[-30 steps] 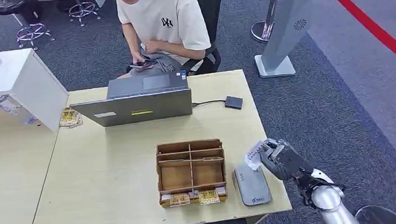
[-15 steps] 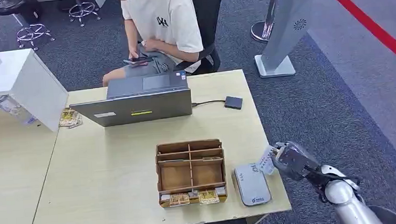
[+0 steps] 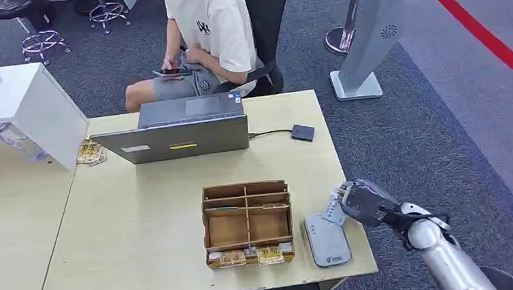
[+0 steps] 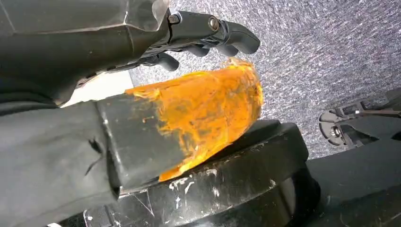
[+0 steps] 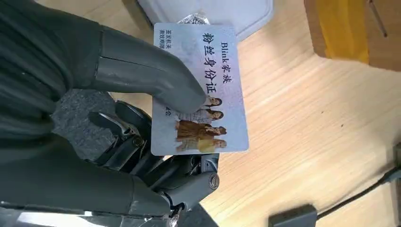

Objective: Pass the card to the sensor for recognition and then transmit it.

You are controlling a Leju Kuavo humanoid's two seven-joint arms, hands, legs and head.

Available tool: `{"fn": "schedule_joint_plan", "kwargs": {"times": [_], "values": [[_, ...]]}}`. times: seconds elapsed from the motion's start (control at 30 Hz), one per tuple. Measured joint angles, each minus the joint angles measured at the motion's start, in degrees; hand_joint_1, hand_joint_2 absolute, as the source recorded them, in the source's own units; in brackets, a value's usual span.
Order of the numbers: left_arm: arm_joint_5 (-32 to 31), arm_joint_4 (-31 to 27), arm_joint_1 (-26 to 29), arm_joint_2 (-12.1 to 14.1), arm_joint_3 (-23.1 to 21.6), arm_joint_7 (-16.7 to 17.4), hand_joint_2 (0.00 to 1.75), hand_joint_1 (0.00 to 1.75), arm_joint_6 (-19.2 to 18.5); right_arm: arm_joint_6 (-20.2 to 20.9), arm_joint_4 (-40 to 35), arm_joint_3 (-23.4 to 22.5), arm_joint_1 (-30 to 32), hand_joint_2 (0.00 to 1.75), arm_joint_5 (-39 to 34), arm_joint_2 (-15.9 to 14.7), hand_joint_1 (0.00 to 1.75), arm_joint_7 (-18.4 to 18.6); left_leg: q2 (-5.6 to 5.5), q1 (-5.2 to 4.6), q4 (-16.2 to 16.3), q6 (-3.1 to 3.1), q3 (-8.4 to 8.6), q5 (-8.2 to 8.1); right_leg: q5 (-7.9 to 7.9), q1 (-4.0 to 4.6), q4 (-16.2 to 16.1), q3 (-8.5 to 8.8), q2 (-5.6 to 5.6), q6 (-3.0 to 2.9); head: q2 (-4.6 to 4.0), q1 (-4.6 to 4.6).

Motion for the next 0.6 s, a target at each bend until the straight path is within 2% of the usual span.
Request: {"fn": "schedule_joint_plan", "kwargs": {"times": [0.13,0.3,0.6], "values": [[0.00,0.00,0.06,0.00,0.35,0.07,0.00,0.00,0.00,0.57,1.18,0.99,-1.09,1.75,-0.04,-0.35,1.75,-0.26,0.00,0.00,0.00,0.00,0.00,0.00,0.00,0.00,0.00,0.00,0.00,0.00,0.00,0.00],[0.09,0.00,0.08,0.02,0.72,0.07,0.00,0.00,-0.04,3.61,3.76,3.06,-3.17,1.75,-0.02,-1.58,1.75,-0.92,0.00,0.00,0.00,0.00,0.00,0.00,0.00,0.00,0.00,0.00,0.00,0.00,0.00,0.00],[0.09,0.00,0.15,0.04,1.25,0.24,0.00,0.00,0.00,6.38,9.66,6.91,-7.51,1.75,-0.70,-3.56,1.75,-2.99,0.00,0.00,0.00,0.00,0.01,0.00,0.01,0.00,0.00,0.01,-0.01,0.00,0.00,0.00]]}}
